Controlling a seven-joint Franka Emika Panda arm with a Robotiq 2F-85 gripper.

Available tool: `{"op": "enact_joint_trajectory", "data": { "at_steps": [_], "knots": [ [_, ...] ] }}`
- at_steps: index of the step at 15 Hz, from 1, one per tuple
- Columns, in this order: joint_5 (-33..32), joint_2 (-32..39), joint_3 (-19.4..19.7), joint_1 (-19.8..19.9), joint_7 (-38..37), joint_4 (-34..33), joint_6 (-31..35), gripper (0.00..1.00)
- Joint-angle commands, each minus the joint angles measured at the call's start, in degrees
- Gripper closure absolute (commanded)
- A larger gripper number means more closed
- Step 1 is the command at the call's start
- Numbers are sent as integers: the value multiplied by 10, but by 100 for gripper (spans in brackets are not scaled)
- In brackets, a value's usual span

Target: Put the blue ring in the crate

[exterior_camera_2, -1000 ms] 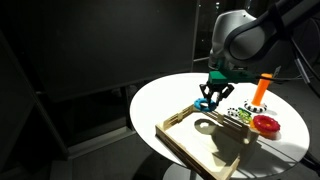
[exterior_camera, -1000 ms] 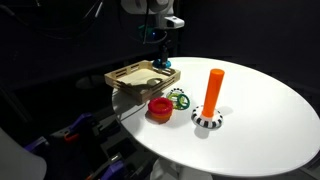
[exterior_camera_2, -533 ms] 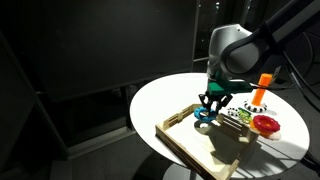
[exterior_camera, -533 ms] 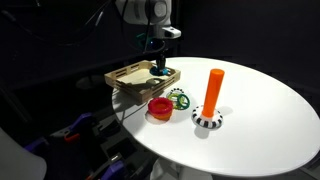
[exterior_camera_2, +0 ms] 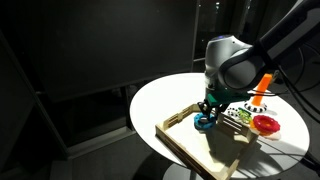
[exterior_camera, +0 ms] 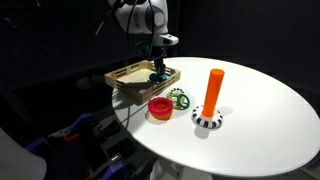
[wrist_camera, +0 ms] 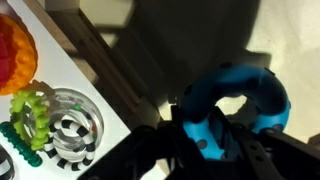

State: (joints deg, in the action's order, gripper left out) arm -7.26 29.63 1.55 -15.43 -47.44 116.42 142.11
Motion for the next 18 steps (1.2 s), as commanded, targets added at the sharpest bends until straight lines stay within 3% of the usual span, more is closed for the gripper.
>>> {"op": "enact_joint_trajectory", "data": {
  "at_steps": [1, 3, 4, 10, 11, 18],
  "knots": [
    [-17, 13, 15, -13, -2, -16, 3, 89],
    [-16, 16, 17, -14, -1, -17, 4, 82],
    [-15, 16, 18, -14, -1, -18, 3, 53],
    [-1, 3, 14, -5, 10, -21, -4, 4],
    [3, 0, 11, -2, 14, -21, -4, 0],
    [30, -41, 4, 23, 32, -21, -8, 0]
  ]
}}
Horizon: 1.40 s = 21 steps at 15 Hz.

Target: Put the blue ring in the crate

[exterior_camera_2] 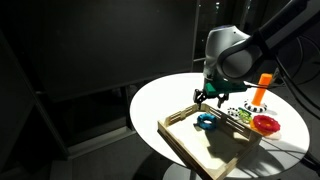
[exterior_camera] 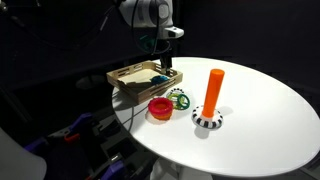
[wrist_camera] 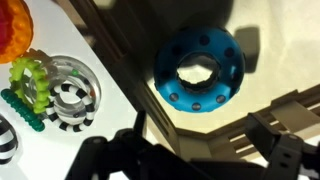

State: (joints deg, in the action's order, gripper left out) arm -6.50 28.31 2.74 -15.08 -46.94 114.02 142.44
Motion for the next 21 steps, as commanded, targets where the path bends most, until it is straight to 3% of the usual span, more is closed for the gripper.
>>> {"op": "enact_joint_trajectory", "data": {
  "at_steps": [1, 11, 21],
  "knots": [
    [29, -35, -9, 26, 31, 3, -15, 0],
    [81, -112, -6, 90, 101, 13, -82, 0],
    [96, -204, 0, 138, 247, 12, -276, 0]
  ]
}}
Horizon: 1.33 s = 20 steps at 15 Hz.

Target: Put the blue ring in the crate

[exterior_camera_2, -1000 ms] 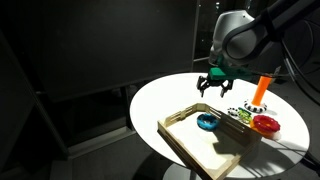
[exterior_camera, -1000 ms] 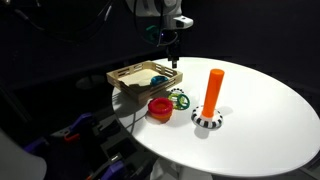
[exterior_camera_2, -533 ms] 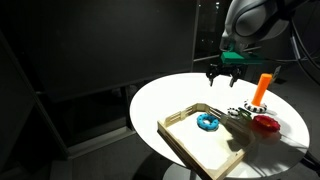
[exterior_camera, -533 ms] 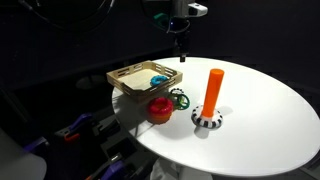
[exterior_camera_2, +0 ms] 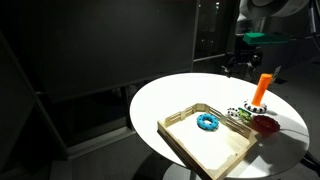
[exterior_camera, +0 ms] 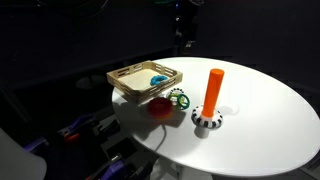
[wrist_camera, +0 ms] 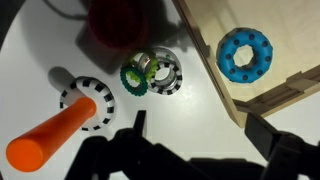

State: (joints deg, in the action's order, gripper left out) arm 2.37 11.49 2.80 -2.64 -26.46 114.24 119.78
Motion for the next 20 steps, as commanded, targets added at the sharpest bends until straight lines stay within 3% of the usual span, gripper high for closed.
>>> {"op": "enact_joint_trajectory", "data": {
  "at_steps": [1, 6, 13, 20],
  "knots": [
    [7, -45, -1, 17, 53, 10, -65, 0],
    [-8, -99, -1, 27, 101, 18, -125, 0],
    [-31, -172, -3, 35, 114, 32, -135, 0],
    [-23, -159, -7, 34, 101, 21, -131, 0]
  ]
}}
